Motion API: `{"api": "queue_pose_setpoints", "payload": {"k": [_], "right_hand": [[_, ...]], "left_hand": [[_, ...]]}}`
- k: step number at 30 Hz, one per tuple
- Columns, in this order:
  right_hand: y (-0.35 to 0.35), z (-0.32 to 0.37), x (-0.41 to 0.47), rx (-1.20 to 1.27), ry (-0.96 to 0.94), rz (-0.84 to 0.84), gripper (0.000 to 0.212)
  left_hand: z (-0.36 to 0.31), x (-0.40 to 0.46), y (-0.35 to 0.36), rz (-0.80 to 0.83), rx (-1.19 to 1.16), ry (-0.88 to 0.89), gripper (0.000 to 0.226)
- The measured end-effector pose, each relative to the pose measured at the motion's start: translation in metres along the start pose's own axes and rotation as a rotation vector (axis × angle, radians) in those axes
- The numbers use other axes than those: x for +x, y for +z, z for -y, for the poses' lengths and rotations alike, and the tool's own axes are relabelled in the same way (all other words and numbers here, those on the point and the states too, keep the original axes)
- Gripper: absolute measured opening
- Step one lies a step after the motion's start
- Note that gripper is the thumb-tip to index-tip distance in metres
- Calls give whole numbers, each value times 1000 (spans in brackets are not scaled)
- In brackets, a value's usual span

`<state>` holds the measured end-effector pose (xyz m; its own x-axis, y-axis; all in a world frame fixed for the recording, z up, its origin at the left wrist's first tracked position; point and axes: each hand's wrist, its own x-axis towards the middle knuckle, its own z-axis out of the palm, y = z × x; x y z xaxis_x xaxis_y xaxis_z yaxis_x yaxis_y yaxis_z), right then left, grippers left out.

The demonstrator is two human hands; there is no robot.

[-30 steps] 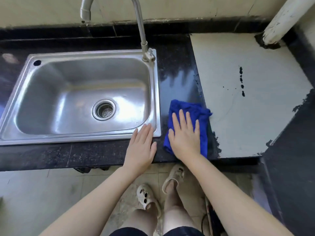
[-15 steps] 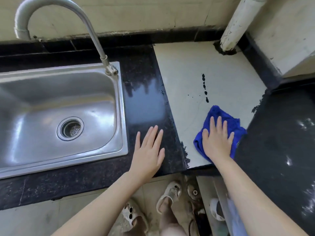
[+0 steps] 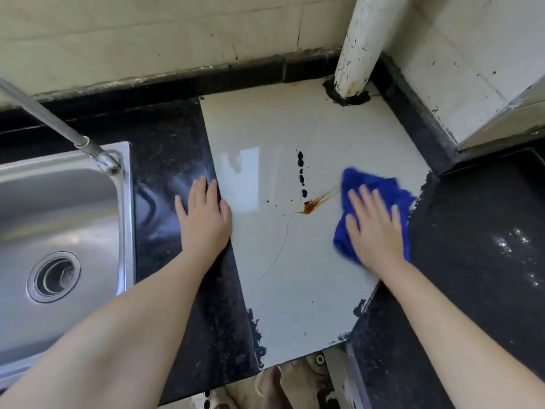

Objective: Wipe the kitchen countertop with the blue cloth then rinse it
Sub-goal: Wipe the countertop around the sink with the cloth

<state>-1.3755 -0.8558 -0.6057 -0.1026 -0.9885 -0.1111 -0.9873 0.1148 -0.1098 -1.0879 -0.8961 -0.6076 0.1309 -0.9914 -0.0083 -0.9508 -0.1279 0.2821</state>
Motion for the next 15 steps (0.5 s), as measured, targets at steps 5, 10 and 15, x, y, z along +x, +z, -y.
{"api": "queue_pose_setpoints", "payload": {"k": [5, 10, 15], "right_hand": [[5, 72, 4, 162, 180, -31, 49], [19, 115, -96, 33, -440, -2, 48], [14, 27, -38, -50, -1022, 109, 47]], "left_hand": [[-1, -1, -1, -2, -15, -12, 49], [-1, -1, -2, 1, -23, -21, 48], [-2, -2, -2, -6, -27, -25, 48]]}}
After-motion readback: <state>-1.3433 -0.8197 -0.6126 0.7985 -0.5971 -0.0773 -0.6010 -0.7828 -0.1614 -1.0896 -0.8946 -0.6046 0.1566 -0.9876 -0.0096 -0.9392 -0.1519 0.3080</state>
